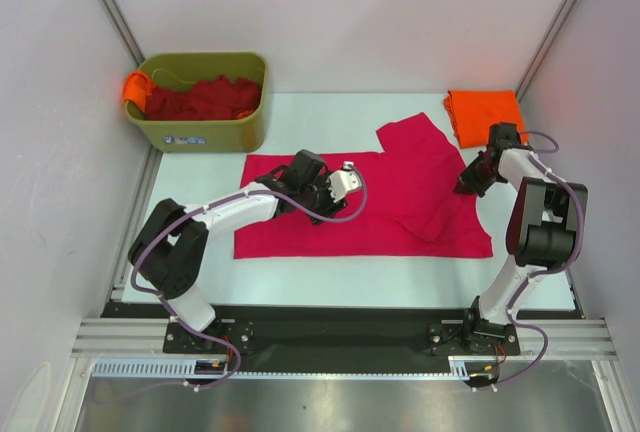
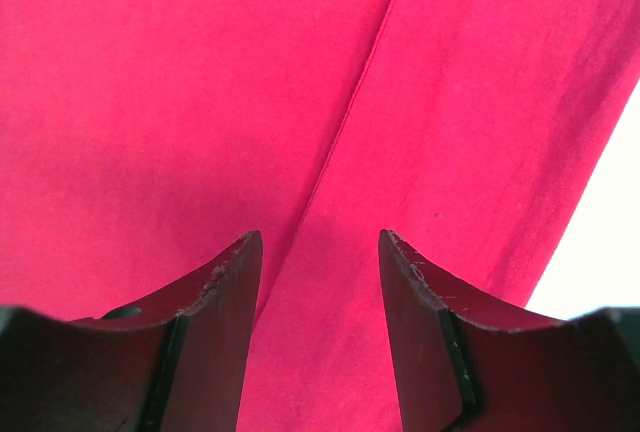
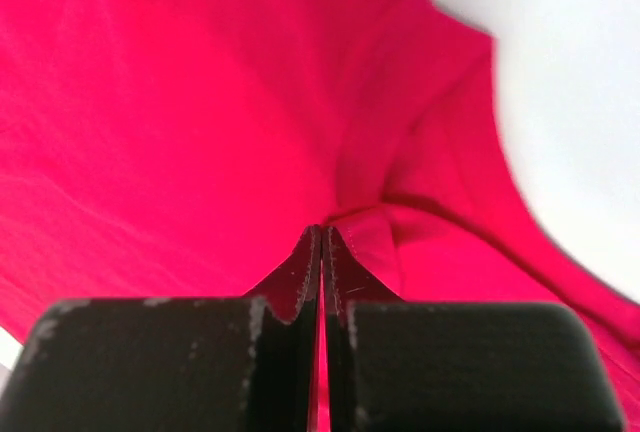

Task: Fold and stack the t-shirts
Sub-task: Fold the tshirt

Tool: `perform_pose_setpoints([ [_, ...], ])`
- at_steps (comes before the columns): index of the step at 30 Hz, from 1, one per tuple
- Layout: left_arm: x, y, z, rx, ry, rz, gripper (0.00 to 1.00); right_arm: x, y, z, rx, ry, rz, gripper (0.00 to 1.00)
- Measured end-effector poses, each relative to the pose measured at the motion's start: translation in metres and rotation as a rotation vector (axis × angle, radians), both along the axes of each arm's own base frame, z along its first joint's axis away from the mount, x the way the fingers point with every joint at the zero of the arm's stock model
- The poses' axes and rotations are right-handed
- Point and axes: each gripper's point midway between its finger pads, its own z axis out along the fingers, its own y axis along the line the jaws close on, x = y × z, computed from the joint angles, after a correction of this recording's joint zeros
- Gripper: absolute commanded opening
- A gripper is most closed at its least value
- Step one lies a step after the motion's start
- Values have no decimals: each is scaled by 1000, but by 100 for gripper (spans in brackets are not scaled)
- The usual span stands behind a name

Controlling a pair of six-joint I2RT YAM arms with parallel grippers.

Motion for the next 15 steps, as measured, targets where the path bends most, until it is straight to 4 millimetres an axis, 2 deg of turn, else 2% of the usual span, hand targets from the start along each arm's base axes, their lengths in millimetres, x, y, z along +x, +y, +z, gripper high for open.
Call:
perform_pose_setpoints([
  [8,1,3,-2,10,-4,5,56,19,10,-8,23,20,-31,7],
  [10,1,3,-2,11,-5,7,56,25,12,-7,29,16,-42,16],
  [11,1,3,-2,11,-6,8,56,30,13,-6,32,12,-46,25],
  [12,2,3,-2,12,-6,8,56,34,15,-5,35,7,-48,41],
  [15,2,4,-2,12,-7,10,56,47,19,-1,38,-8,-41,58],
])
